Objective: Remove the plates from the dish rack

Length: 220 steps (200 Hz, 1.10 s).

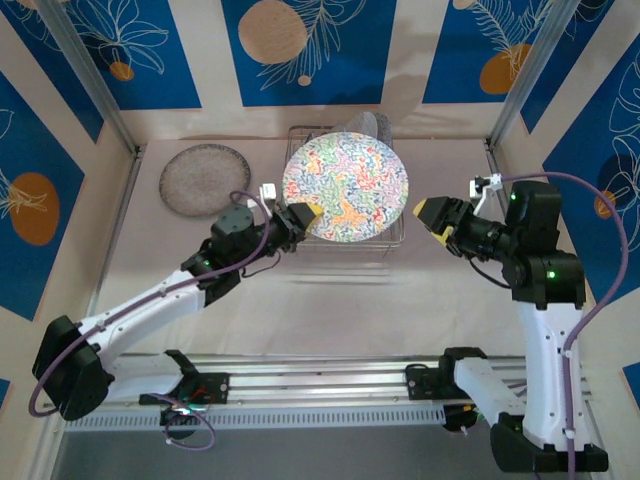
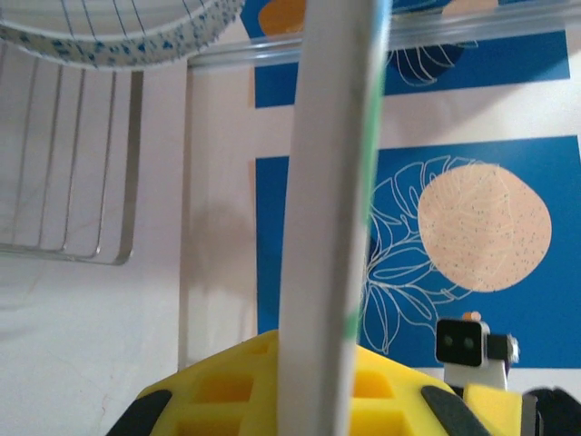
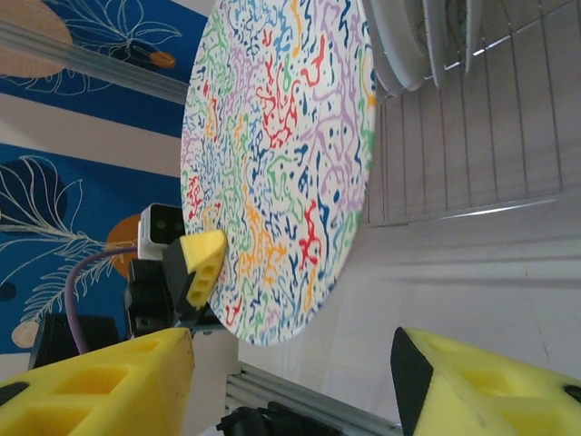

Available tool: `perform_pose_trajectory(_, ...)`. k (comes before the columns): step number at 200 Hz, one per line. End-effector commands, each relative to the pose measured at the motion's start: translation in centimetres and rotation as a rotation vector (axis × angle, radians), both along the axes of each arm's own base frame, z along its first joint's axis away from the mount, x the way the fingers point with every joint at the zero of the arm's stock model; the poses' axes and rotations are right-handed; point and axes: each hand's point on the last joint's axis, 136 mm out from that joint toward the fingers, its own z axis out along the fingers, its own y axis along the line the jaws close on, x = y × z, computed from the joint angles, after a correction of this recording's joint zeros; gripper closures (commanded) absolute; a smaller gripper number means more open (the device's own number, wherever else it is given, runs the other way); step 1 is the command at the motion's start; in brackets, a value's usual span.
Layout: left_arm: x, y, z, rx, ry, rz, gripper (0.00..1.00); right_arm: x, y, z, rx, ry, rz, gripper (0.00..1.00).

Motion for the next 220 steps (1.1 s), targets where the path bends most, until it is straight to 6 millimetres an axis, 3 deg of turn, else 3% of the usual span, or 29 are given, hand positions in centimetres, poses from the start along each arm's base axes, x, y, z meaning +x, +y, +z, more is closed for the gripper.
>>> perform_pose_trajectory(1,-0.5,2.0,4.0,-0.066,-0.096,-0.007,1.00,0.4,0.1,0.8,-0.040,-0.092,-0.034,0.39)
perform_pose_trajectory(63,2.1,9.1,3.2,-0.041,-0.073,0.139,1.00,-1.8,3.0,5.9,-0.137,-0.588,0.031,0.40)
perform_pose_trajectory(101,3.7,12.9,2.0,-0.022,-0.057,0.231,1.00,-3.1,6.6,7.5,-0.218,-0.786,0.175,0.40)
perform_pose_trajectory(176,6.9,20.3,-2.2,0.048,-0.007,0.439,1.00,-4.5,14.8,8.1,-0.383,-1.076,0.387,0.29)
perform_pose_trajectory(220,8.4,24.6,-5.0,0.067,0.023,0.528,1.00,-4.4,17.4,7.6,-0.354,-1.104,0.448,0.23)
